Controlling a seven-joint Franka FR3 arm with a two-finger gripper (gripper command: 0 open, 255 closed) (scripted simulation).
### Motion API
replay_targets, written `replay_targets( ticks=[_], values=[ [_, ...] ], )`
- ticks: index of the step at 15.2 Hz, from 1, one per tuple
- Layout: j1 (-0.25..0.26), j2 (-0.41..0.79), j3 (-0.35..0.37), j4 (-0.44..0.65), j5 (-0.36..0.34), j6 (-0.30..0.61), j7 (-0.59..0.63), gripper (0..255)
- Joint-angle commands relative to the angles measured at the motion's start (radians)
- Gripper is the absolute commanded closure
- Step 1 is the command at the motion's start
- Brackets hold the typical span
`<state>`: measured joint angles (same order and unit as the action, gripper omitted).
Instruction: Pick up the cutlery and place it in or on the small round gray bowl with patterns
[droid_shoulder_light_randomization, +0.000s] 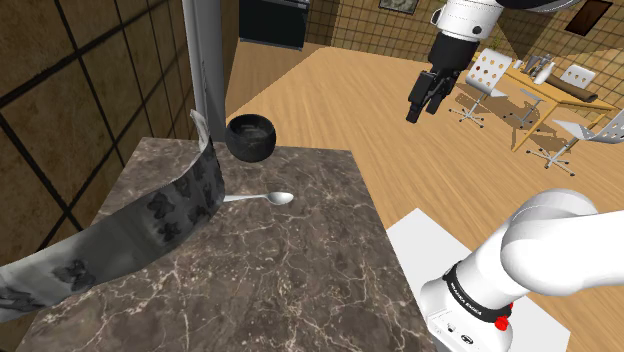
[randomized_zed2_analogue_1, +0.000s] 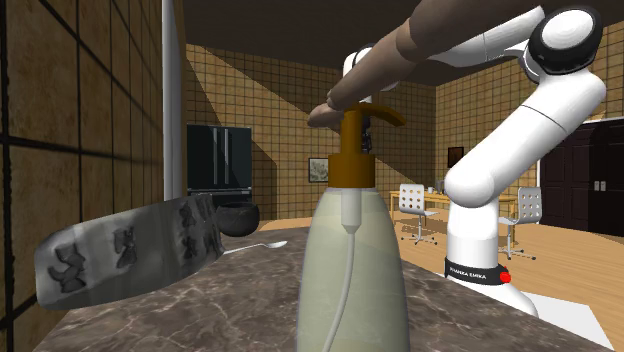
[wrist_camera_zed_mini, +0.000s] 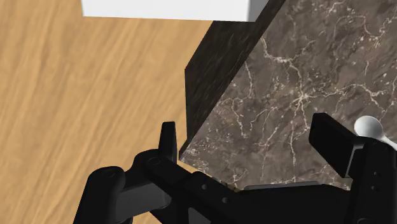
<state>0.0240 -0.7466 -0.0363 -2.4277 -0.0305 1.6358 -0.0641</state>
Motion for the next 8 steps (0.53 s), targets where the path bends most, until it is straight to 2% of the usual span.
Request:
replay_targets(
  ticks=[1,8],
  values=[
    [0.0,0.0,0.0,0.0,0.0,0.0,0.0,0],
    [0.095,0.136,0.032,-0.041,0.072,0.222,-0.066,0]
  ],
)
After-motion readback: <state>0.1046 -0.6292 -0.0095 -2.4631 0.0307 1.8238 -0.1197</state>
